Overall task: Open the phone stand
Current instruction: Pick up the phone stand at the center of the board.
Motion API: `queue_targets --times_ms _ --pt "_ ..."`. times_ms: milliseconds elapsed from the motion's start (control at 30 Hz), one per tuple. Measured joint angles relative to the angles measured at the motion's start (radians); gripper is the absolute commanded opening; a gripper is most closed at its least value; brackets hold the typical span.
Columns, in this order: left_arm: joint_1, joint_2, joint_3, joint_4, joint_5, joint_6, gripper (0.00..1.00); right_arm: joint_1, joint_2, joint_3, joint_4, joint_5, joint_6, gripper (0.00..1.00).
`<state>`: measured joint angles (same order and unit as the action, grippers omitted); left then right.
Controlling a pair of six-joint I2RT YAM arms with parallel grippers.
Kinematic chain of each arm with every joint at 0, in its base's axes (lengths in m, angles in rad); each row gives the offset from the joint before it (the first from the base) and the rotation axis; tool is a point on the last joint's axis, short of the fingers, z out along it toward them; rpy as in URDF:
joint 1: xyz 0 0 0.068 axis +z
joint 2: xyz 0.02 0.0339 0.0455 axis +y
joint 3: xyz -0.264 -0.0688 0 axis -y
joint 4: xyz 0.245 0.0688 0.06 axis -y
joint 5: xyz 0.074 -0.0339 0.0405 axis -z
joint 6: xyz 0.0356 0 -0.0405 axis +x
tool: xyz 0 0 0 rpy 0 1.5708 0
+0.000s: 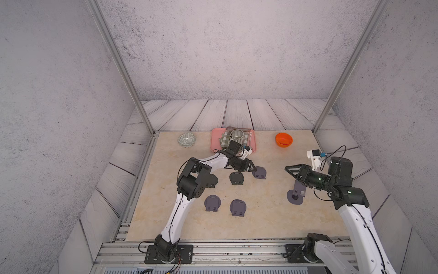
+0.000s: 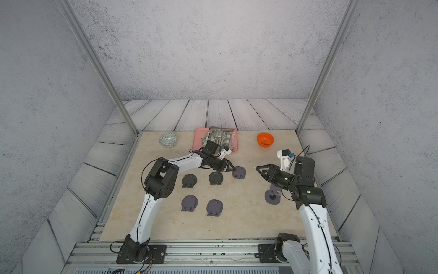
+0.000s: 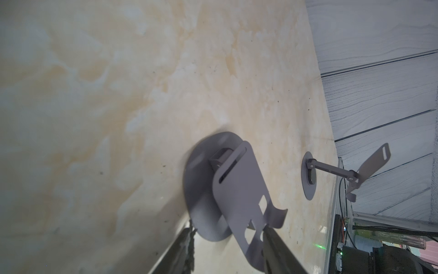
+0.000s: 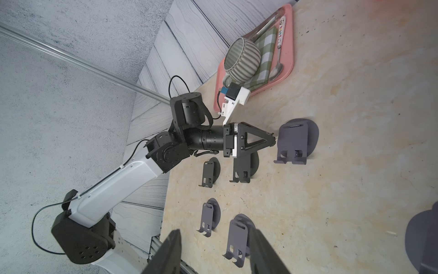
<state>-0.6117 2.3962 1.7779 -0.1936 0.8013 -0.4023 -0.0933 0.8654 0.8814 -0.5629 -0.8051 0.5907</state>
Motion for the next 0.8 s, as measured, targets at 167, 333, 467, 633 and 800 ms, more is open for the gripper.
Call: queue_targets --times_ms 167,333,467,633,800 --pt "0.0 0.021 0.03 0.021 0.008 -0.018 0.49 0.0 0.018 -0.002 0.016 -0.005 -0.001 0.5" --pt "0.0 0.021 0.032 0.058 0.012 -0.031 0.49 0.0 0.037 -0.002 0.035 -0.006 -0.001 0.5" --pt "0.0 0.031 0.049 0.072 0.026 -0.044 0.48 0.001 0.047 -0.002 0.043 -0.008 -0.002 0.5" --pt "-0.005 0.044 0.058 0.078 0.045 -0.051 0.48 0.001 0.047 -0.002 0.043 -0.008 -0.003 0.5" --pt "-0.017 0.066 0.079 0.078 0.054 -0.052 0.48 0.001 0.047 -0.002 0.043 -0.008 -0.007 0.5"
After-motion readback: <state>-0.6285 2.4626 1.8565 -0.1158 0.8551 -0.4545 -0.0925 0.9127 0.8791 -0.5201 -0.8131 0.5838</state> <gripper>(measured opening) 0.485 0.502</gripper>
